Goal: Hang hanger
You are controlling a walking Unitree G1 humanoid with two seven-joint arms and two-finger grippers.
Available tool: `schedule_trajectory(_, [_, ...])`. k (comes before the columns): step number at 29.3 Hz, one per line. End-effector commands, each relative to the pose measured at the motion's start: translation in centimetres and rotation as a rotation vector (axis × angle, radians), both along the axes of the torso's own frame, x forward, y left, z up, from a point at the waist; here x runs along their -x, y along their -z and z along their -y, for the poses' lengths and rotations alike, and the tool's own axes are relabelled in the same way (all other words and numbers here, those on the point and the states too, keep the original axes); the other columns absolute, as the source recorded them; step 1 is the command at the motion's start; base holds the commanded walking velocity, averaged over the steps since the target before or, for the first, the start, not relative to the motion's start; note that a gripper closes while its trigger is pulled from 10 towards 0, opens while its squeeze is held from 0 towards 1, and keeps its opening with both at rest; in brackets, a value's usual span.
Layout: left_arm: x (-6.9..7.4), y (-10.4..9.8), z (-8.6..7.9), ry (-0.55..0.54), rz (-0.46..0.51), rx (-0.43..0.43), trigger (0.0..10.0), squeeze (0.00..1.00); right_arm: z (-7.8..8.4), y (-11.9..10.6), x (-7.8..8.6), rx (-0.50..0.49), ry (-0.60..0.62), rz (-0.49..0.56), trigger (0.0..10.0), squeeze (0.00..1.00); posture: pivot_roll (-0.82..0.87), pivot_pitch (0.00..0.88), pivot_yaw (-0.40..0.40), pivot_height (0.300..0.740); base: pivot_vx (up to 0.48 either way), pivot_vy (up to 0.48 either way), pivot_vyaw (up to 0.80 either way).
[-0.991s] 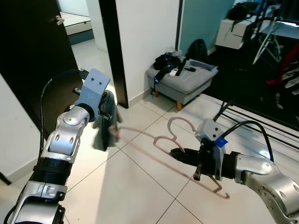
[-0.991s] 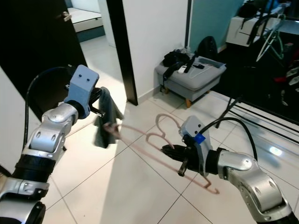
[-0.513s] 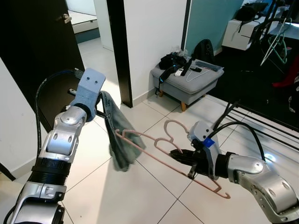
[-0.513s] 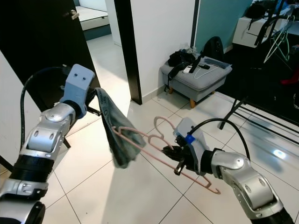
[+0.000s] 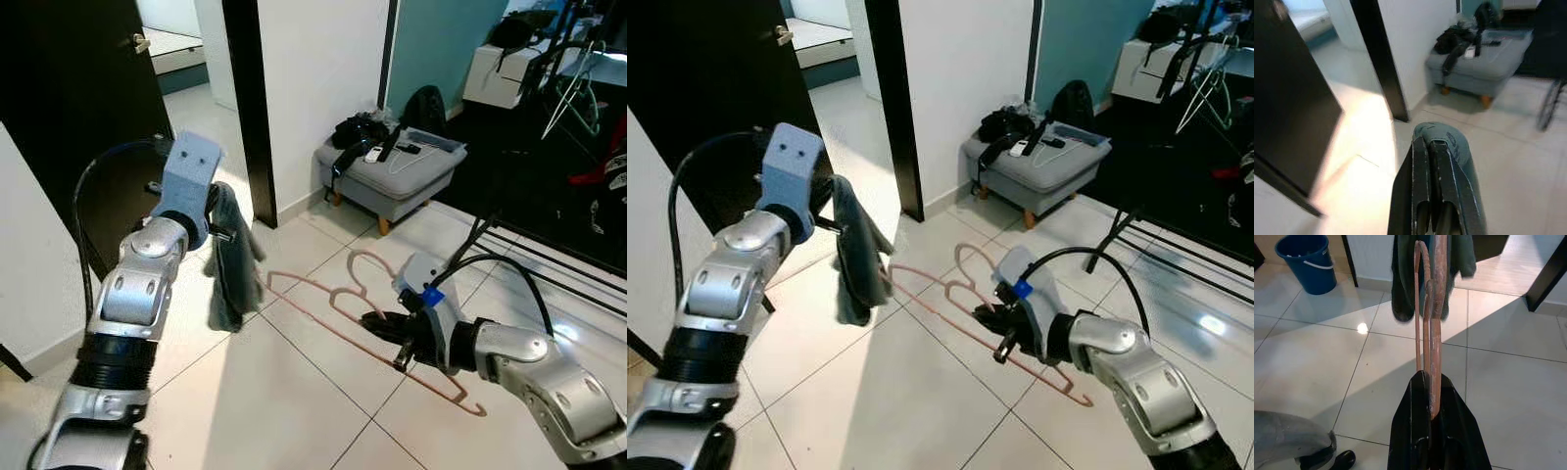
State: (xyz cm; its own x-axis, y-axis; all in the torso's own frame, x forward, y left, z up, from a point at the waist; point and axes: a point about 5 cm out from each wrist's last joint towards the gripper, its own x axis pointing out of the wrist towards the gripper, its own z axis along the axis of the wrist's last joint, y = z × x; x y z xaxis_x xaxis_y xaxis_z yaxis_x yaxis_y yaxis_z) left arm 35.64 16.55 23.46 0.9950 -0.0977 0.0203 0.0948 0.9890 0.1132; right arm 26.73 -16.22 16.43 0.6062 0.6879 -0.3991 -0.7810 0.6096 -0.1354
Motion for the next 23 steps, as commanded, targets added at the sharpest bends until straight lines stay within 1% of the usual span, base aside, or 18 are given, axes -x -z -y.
schedule_trajectory(1, [-0.1,-0.4,0.0,-0.007,-0.018,0.122,10.0,0.0,0.0,0.1,-0.5,0.016,0.033,0.012,10.0,0.0,-0.1,0.0,0.045,0.731,0.0,0.0,0.0])
schedule_trajectory(2, [-0.1,-0.3,0.2,-0.006,-0.03,0.168,10.0,0.0,0.1,0.0,-0.7,0.016,0.047,0.018,10.0,0.0,-0.1,0.0,0.045,0.731,0.0,0.0,0.0])
schedule_trajectory(3, [-0.1,-0.3,0.2,-0.006,-0.03,0.168,10.0,0.0,0.1,0.0,-0.7,0.016,0.047,0.018,10.0,0.0,-0.1,0.0,0.045,0.731,0.0,0.0,0.0])
schedule_trajectory(5, [-0.1,-0.3,0.3,-0.017,-0.045,0.218,10.0,0.0,0.4,-0.1,-1.0,0.016,0.071,0.03,10.0,0.0,-0.1,0.0,0.047,0.731,0.0,0.0,0.0])
schedule_trajectory(6, [-0.1,-0.3,0.3,-0.017,-0.045,0.218,10.0,0.0,0.4,-0.1,-1.0,0.016,0.071,0.03,10.0,0.0,-0.1,0.0,0.047,0.731,0.0,0.0,0.0])
schedule_trajectory(9, [-0.2,-0.5,0.4,-0.025,-0.066,0.349,10.0,0.0,0.9,-0.2,-1.1,0.023,0.081,0.032,10.0,0.0,-0.11,0.0,0.048,0.731,0.0,0.0,0.0])
schedule_trajectory(10, [-0.2,-0.5,0.4,-0.025,-0.066,0.349,10.0,0.0,0.9,-0.2,-1.1,0.023,0.081,0.032,10.0,0.0,-0.11,0.0,0.048,0.731,0.0,0.0,0.0])
schedule_trajectory(12, [-0.2,-0.8,0.7,-0.017,-0.075,0.398,10.0,0.0,0.7,-0.3,-0.8,0.014,0.056,0.018,10.0,0.0,-0.11,0.0,0.046,0.731,0.0,0.0,0.0])
schedule_trajectory(17, [0.0,-0.8,1.4,-0.017,-0.099,0.407,10.0,0.0,0.0,0.0,0.6,0.021,-0.068,-0.049,10.0,0.0,-0.11,0.0,0.047,0.731,0.0,0.0,0.0])
schedule_trajectory(23, [0.0,-0.9,1.7,-0.018,-0.113,0.423,10.0,0.0,0.0,-0.2,0.4,0.013,-0.065,-0.036,10.0,0.0,-0.11,0.0,0.046,0.731,0.0,0.0,0.0])
